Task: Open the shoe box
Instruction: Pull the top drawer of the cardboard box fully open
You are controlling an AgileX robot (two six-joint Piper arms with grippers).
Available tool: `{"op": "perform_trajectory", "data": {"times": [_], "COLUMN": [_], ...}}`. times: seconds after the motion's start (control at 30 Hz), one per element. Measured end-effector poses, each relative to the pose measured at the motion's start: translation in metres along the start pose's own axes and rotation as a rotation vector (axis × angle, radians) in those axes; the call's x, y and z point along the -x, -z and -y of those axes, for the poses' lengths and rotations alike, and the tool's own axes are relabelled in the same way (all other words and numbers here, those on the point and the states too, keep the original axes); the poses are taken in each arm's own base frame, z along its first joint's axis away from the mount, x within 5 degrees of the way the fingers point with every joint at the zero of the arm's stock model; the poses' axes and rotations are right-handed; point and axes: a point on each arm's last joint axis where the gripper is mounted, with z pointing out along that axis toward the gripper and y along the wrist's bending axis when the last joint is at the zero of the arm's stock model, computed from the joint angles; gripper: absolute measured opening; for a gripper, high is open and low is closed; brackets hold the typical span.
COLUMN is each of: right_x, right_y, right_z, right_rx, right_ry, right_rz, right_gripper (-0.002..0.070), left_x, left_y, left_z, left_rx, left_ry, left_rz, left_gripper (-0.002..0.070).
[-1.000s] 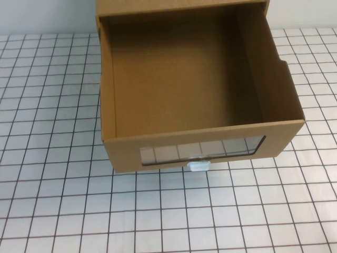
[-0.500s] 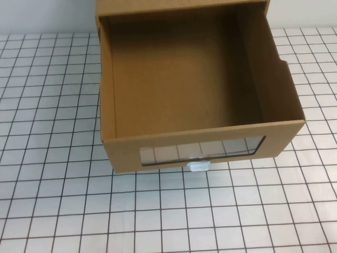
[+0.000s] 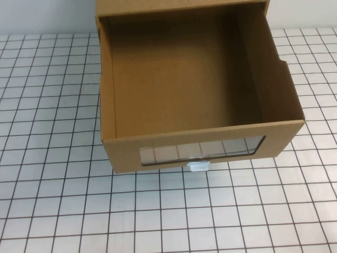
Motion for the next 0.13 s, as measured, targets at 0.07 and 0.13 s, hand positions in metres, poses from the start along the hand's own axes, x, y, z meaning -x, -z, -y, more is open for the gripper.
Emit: {"op": "perform_trajectory", "data": {"times": [0.07, 0.13], "right_x": [0.0, 0.0], "right_y": [0.0, 0.0], "right_z": [0.0, 0.0], "right_rx": [0.0, 0.0], "right_ry": [0.0, 0.0], "right_rz": [0.0, 0.0], "right_gripper": [-0.0013, -0.0014], "left_x": [0.0, 0.0], "left_y": [0.0, 0.0], "left_z": [0.0, 0.0], "left_rx": [0.0, 0.0], "left_ry": [0.0, 0.0], "left_rz": [0.0, 0.0], "left_gripper": [-0.0002, -0.0002]}}
